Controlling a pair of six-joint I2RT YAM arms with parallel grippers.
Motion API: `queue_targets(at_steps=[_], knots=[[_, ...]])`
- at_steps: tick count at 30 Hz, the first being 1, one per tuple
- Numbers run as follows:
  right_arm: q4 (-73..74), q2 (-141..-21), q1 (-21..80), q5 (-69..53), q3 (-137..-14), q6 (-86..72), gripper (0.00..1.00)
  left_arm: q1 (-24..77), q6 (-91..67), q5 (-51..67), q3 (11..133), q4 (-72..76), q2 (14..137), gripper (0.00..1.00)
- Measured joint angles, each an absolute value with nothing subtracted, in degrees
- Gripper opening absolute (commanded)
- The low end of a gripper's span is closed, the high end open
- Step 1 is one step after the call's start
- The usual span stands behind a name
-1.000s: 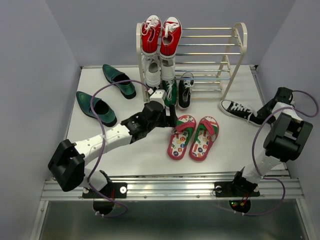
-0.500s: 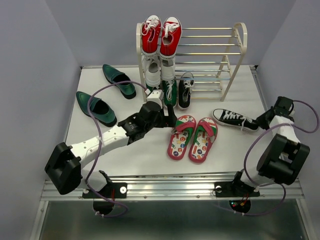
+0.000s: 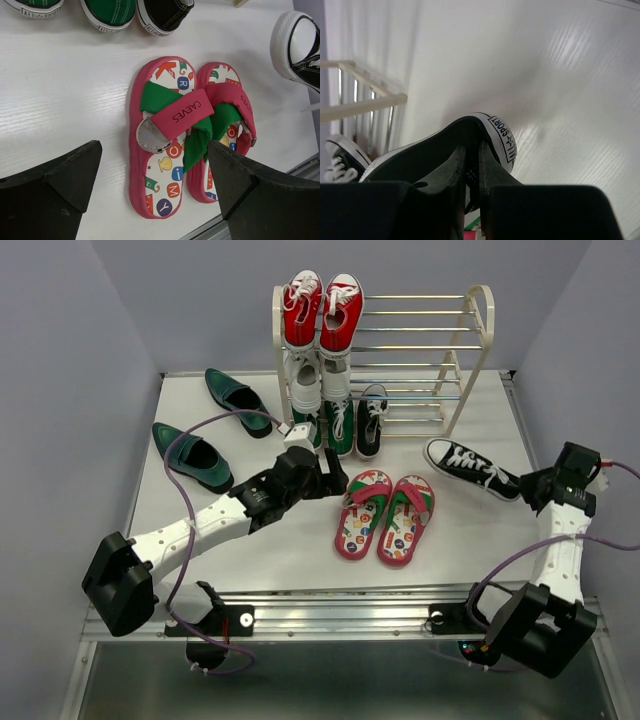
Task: Place and organize the shoes onto the shoe shelf
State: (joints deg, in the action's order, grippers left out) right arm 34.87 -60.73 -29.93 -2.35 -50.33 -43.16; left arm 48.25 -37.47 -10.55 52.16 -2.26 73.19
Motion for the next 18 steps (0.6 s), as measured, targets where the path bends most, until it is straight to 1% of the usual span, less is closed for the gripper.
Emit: queue_targets(at_steps=[5, 10, 13, 18], knots=[[35.2, -55.8, -29.5, 2.9, -47.4, -55.7, 0.01, 48.2, -40.8, -12.2, 52.3, -4.8, 73.3, 0.99], [35.6, -52.4, -24.3, 10.5, -45.9, -67.8, 0.01, 48.2, -42.7, -12.5, 52.6, -6.9, 73.3, 0.99], [35.6, -52.8, -20.3, 13.8, -45.9, -73.4, 0.01, 48.2, -43.4, -12.5, 52.6, -8.3, 73.3, 0.99], [35.6, -58.0, -11.8, 19.5, -45.9, -81.9, 0.01, 48.1, -44.5, -13.3, 52.6, -10.6, 72.6, 0.99]])
